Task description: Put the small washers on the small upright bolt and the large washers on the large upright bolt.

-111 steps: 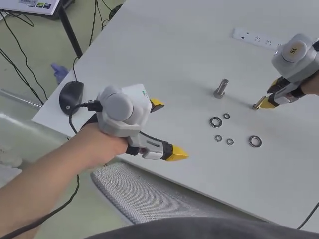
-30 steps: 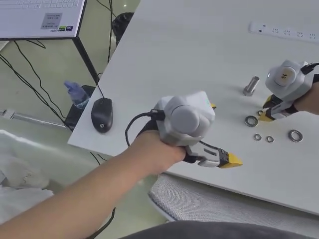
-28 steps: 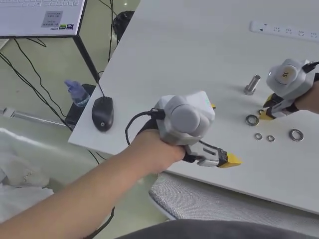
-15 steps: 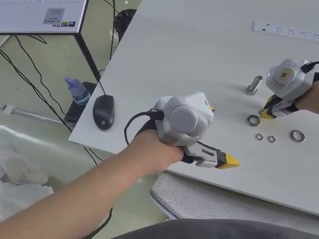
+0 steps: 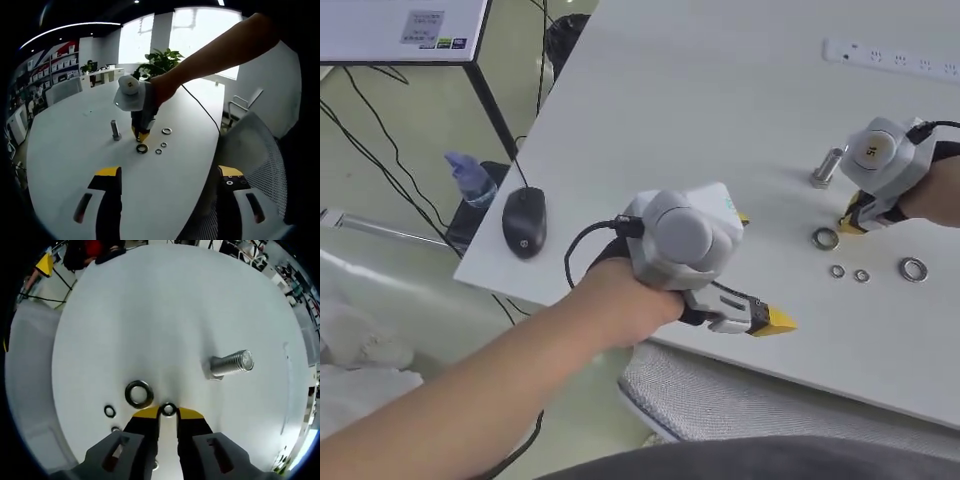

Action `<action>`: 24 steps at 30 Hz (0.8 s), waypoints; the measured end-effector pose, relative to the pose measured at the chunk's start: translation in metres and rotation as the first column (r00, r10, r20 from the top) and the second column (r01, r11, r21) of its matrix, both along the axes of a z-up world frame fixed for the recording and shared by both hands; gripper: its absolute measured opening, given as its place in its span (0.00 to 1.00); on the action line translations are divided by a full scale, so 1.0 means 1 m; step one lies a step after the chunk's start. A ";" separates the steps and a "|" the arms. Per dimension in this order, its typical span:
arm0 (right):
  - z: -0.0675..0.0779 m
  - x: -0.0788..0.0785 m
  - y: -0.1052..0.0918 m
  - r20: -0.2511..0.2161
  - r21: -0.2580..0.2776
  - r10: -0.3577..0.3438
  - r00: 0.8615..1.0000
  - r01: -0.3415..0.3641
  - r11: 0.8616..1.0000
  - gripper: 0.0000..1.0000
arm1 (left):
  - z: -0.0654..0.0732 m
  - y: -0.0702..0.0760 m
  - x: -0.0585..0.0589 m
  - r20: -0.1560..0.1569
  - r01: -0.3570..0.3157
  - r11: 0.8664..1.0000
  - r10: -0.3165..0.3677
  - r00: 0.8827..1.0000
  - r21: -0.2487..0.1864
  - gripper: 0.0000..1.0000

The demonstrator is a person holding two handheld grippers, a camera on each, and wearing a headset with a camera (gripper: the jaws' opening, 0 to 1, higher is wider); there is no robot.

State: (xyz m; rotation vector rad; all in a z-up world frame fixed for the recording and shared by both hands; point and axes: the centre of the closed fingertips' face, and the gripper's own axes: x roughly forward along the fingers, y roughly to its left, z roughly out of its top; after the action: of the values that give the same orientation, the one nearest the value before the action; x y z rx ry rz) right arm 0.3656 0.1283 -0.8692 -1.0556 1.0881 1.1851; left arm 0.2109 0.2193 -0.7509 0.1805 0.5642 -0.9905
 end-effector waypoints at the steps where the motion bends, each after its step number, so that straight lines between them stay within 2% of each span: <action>1: 0.000 0.000 0.000 -0.002 0.000 -0.006 1.000 0.006 1.000 0.14 | 0.000 0.000 0.000 -0.001 0.001 1.000 -0.001 1.000 0.001 0.76; 6: -0.001 0.001 0.000 -0.008 -0.010 0.006 1.000 -0.006 1.000 0.13 | -0.001 -0.003 -0.002 -0.006 0.003 1.000 -0.003 1.000 -0.003 0.76; 8: -0.001 0.000 -0.001 -0.004 -0.035 0.044 0.999 -0.044 0.998 0.13 | -0.002 -0.004 -0.002 -0.008 0.003 1.000 -0.004 1.000 -0.003 0.76; 10: -0.001 0.001 0.000 -0.015 -0.037 0.020 1.000 -0.021 0.999 0.13 | -0.002 -0.004 -0.003 -0.009 0.005 1.000 -0.005 1.000 -0.005 0.75; 13: -0.001 -0.001 0.000 -0.002 -0.053 0.051 0.999 -0.051 0.997 0.12 | -0.003 -0.005 -0.004 -0.013 0.007 1.000 -0.007 1.000 -0.001 0.74; 16: 0.000 0.001 -0.001 0.005 -0.024 0.029 1.000 -0.029 0.999 0.12 | -0.003 -0.005 -0.003 -0.016 -0.001 1.000 0.001 1.000 -0.001 0.73; 18: 0.000 0.001 0.000 -0.009 0.016 -0.027 1.000 0.027 0.999 0.12 | -0.003 -0.005 -0.001 -0.019 -0.011 1.000 0.011 1.000 -0.003 0.73; 24: 0.001 0.002 0.000 -0.015 0.011 -0.029 0.999 0.029 1.000 0.12 | -0.002 -0.006 0.002 -0.020 -0.023 1.000 0.023 1.000 0.001 0.73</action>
State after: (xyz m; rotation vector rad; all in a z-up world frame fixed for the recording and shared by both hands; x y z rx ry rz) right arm 0.3674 0.1284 -0.8683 -1.0207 1.1031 1.1763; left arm 0.2131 0.2131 -0.7530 0.1640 0.5838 -0.9705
